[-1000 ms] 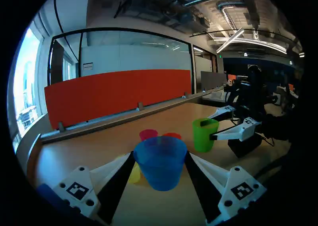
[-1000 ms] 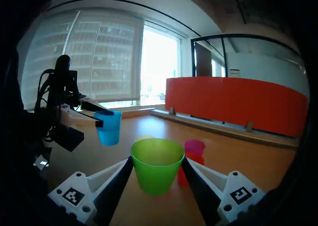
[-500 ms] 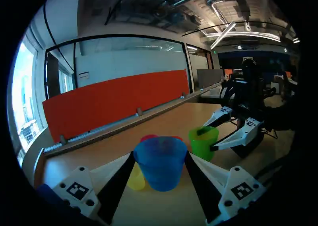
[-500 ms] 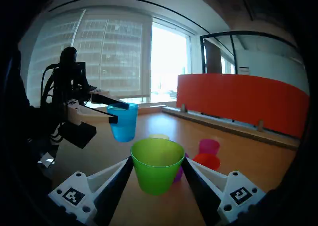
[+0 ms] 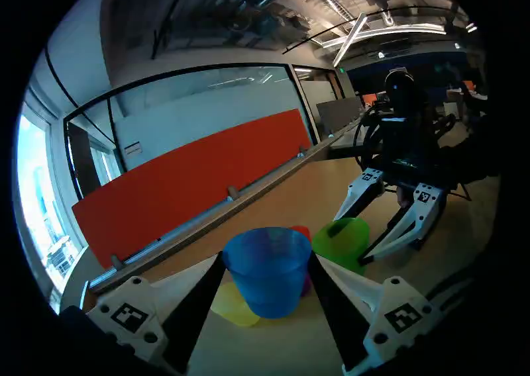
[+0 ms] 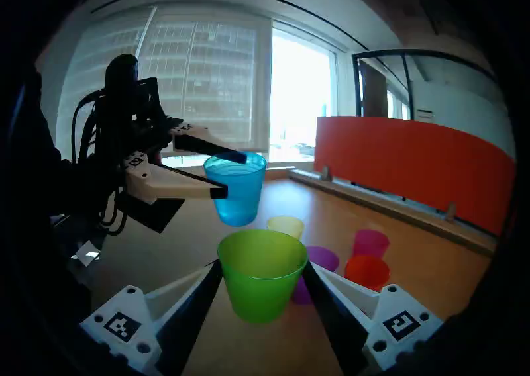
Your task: Pour water
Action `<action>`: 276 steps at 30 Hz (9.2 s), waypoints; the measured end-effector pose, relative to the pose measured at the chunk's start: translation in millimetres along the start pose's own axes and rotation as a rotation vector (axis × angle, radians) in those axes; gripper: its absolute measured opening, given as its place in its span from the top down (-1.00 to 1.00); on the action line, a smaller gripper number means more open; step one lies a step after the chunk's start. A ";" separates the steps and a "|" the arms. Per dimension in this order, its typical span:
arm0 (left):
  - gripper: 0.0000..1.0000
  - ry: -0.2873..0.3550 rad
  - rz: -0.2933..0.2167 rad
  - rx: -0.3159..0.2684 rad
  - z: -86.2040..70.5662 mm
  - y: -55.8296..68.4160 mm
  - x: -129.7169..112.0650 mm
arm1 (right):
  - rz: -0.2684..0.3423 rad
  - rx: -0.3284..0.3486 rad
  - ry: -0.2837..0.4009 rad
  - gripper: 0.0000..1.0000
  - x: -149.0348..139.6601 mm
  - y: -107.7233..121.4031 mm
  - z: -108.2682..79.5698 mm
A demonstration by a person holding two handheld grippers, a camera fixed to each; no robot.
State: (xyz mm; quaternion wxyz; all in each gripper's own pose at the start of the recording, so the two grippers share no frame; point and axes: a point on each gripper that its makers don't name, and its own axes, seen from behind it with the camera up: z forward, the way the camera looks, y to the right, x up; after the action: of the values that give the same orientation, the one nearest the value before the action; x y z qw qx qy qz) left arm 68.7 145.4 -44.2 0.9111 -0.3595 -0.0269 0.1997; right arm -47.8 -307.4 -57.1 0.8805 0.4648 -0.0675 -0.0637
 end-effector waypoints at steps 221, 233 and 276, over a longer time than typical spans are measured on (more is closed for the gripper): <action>-0.76 -0.036 1.029 0.014 33.5 32.2 62.1 | -0.031 0.000 0.021 -0.83 2.4 5.5 3.1; -0.76 -0.032 1.061 0.021 36.4 33.9 63.8 | -0.033 -0.004 0.023 -0.83 2.2 7.4 1.0; -0.76 -0.023 1.150 0.043 33.7 40.5 66.1 | -0.039 -0.012 0.035 -0.83 6.4 8.8 -0.4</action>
State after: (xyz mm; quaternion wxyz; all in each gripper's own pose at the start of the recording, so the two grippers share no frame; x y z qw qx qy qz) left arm 109.1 219.2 -52.4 0.6629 -0.2956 0.1672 0.6673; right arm -40.9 -303.3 -49.7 0.8830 0.4616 -0.0426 -0.0730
